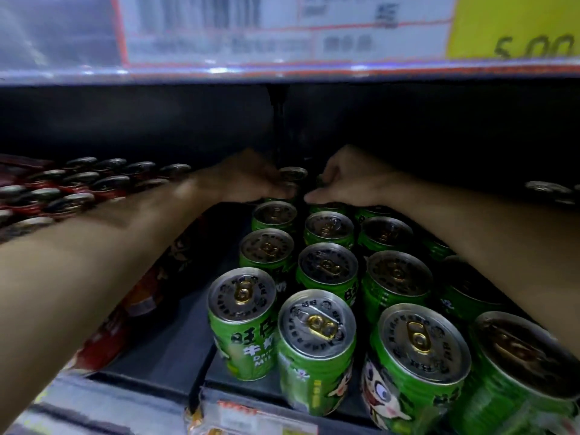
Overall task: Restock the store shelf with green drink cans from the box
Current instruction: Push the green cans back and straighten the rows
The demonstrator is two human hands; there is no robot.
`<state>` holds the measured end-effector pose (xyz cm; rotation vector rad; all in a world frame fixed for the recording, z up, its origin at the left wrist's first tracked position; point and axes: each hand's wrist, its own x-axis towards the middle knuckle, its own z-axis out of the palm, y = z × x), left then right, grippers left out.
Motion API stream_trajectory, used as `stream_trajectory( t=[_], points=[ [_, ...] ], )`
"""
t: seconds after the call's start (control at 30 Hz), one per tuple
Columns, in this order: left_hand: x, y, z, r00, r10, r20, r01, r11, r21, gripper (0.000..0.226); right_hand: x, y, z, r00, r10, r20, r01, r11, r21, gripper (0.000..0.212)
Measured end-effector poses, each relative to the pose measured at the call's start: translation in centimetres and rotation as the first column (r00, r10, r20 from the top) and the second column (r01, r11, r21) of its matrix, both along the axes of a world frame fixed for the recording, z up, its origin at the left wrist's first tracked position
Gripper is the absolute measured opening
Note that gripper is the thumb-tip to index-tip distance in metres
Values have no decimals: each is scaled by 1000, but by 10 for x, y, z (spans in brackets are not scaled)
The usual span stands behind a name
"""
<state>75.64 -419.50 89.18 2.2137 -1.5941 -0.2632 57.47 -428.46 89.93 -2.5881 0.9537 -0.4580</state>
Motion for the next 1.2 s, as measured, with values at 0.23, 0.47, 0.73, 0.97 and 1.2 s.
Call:
stream_trajectory(
  t=[0.23, 0.47, 0.73, 0.97, 1.2],
  points=[
    [-13, 12, 0, 993, 4, -117, -10, 999, -50, 48, 7, 13, -2, 996, -80, -26, 79, 996, -38, 52],
    [-13, 16, -1, 979, -27, -200, 14, 998, -66, 36, -12, 12, -2, 997, -54, 51, 49, 995, 87, 51],
    [-13, 20, -3, 983, -103, -155, 89, 992, -95, 39, -11, 5, -8, 993, -66, 95, 60, 996, 69, 41],
    [-4, 16, -1, 982, -144, -123, 137, 989, -59, 41, -13, 2, -1, 998, -15, 67, 9, 997, 81, 35],
    [7, -9, 2, 993, 25, 111, -6, 986, -166, 59, -9, -21, 1, 985, -75, 155, 72, 997, 26, 40]
  ],
)
